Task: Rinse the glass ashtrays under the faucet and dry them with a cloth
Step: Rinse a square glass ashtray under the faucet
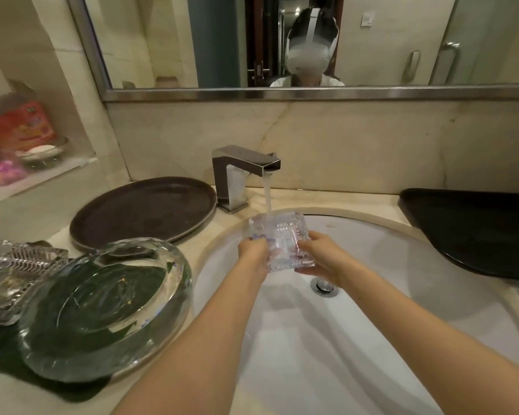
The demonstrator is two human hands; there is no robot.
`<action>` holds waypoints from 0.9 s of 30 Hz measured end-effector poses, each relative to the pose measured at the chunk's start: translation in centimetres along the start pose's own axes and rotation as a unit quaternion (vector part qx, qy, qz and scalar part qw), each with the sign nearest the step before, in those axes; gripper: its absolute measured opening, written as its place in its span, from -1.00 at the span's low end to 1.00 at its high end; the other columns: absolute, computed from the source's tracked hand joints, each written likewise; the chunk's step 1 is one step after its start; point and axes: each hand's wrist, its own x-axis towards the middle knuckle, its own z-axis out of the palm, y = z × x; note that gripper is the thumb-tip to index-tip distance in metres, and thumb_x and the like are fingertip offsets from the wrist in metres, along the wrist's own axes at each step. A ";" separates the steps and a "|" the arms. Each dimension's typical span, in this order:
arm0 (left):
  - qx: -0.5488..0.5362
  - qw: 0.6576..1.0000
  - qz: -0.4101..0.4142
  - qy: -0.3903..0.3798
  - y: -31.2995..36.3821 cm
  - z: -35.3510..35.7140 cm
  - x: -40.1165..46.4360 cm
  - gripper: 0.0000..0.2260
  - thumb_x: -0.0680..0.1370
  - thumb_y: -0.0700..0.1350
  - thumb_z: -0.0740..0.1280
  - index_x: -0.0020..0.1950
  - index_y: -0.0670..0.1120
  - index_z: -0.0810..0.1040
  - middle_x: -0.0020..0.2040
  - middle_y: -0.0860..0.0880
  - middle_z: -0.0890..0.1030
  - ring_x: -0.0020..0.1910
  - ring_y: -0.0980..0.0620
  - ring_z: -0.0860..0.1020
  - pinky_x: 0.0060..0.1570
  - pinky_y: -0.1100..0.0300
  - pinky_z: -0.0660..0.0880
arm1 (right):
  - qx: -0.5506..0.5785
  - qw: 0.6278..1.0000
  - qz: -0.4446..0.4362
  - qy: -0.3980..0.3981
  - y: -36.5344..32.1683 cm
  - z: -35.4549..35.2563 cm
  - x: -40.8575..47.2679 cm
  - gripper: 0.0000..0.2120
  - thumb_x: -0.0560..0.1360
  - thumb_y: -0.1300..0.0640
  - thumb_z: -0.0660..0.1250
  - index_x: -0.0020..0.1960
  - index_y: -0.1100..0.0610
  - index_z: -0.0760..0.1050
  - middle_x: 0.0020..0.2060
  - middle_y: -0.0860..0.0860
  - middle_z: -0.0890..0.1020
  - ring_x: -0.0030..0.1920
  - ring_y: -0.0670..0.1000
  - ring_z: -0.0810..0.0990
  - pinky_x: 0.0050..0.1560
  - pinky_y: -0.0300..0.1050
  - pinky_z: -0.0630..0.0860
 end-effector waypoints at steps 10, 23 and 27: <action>0.035 0.999 -0.016 -0.034 -0.1 -0.3 -0.1 -0.86 0.63 -0.09 0.16 0.09 -0.15 0.41 -0.22 -0.02 0.60 -0.30 0.02 0.56 -0.34 0.20 0.43 | -0.458 0.820 -0.292 0.180 0.7 1.2 -0.9 -0.45 0.58 0.14 0.18 0.50 0.18 0.06 0.47 0.10 0.21 0.45 0.09 0.19 0.39 -0.09 0.17; 0.025 0.999 0.008 -0.032 0.1 0.0 0.8 -0.56 0.59 0.20 0.12 -0.14 -0.15 0.50 -0.35 -0.11 0.53 -0.36 -0.05 0.47 -0.27 0.14 0.46 | -0.601 0.746 -0.285 -0.039 0.6 2.5 -3.2 -0.60 0.56 -0.01 -0.04 0.28 0.02 0.41 0.23 -0.04 0.53 0.17 0.16 0.46 0.31 0.07 0.29; 0.047 0.998 0.039 -0.013 -0.1 0.0 0.7 -0.51 0.59 0.19 0.10 0.14 -0.23 0.49 -0.20 -0.11 0.56 -0.17 -0.11 0.55 -0.02 0.05 0.52 | -0.662 0.691 -0.290 0.038 0.1 1.7 -3.2 -0.33 0.50 -0.34 -0.16 0.37 0.03 0.37 0.30 -0.02 0.49 0.36 -0.02 0.37 0.47 0.03 -0.25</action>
